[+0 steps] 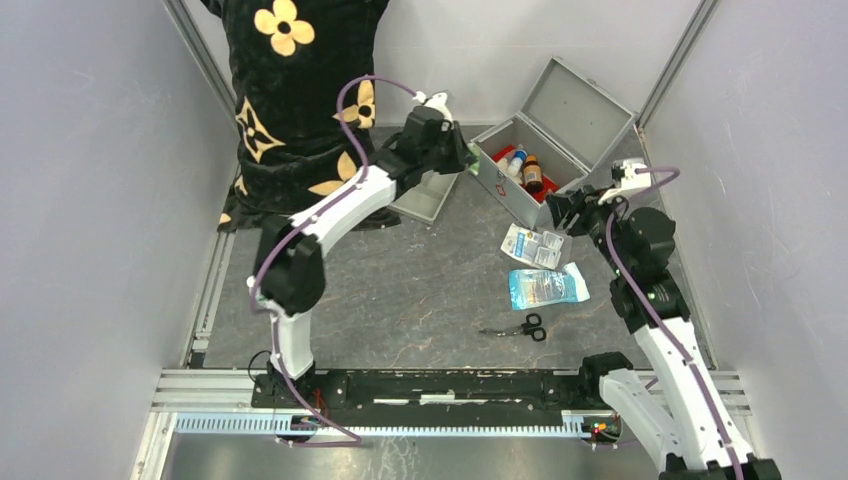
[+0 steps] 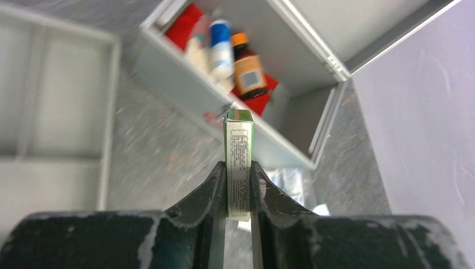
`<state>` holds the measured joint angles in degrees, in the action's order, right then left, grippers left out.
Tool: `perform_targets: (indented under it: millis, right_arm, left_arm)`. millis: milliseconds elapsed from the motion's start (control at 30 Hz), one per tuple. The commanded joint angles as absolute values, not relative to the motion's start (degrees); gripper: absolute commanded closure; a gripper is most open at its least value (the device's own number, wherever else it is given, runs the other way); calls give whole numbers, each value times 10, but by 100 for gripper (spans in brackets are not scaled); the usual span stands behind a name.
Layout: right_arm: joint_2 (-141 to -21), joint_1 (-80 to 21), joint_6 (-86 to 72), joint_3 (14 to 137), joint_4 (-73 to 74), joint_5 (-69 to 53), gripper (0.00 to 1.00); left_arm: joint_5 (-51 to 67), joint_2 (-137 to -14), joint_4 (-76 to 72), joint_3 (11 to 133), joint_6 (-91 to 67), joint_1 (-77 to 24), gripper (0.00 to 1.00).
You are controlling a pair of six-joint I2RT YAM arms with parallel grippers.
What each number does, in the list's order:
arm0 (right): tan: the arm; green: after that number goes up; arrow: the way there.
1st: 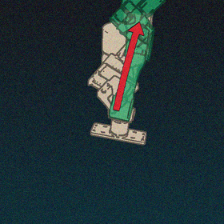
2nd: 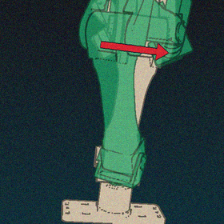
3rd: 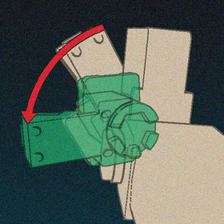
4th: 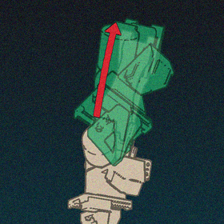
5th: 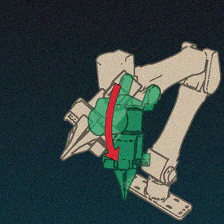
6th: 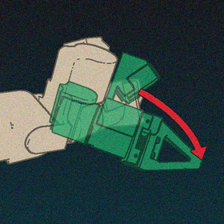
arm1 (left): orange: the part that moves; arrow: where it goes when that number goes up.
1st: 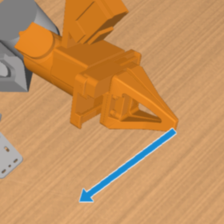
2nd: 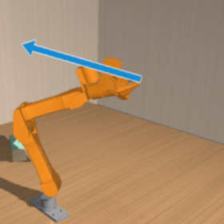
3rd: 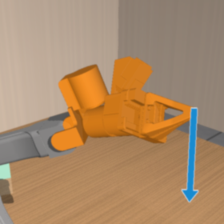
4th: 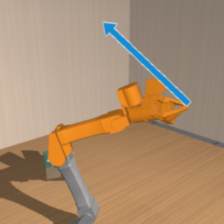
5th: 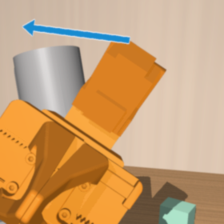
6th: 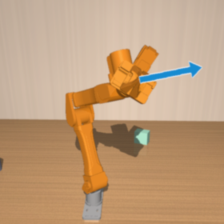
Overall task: Organize the medicine kit
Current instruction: Place the medical item at the medicine box.
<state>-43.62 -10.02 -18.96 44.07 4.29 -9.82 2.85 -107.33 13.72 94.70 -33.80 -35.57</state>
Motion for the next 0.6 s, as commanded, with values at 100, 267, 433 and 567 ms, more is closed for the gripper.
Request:
perform_targets:
  millis: [100, 267, 433, 567]
  right_arm:
    - [-395, -105, -180, 416, 129, -83, 46]
    - [-382, -110, -170, 419, 152, -76, 46]
    - [-377, -117, -157, 418, 157, -62, 46]
    - [-373, -122, -152, 416, 161, -56, 45]
  left_arm:
    - [158, -1264, 5, 1135, -388, -359, 87]
    - [178, -1329, -122, 1159, -446, -361, 85]
    - [183, -1395, -137, 1243, -460, -375, 82]
    - [168, -1427, -123, 1290, -444, -385, 69]
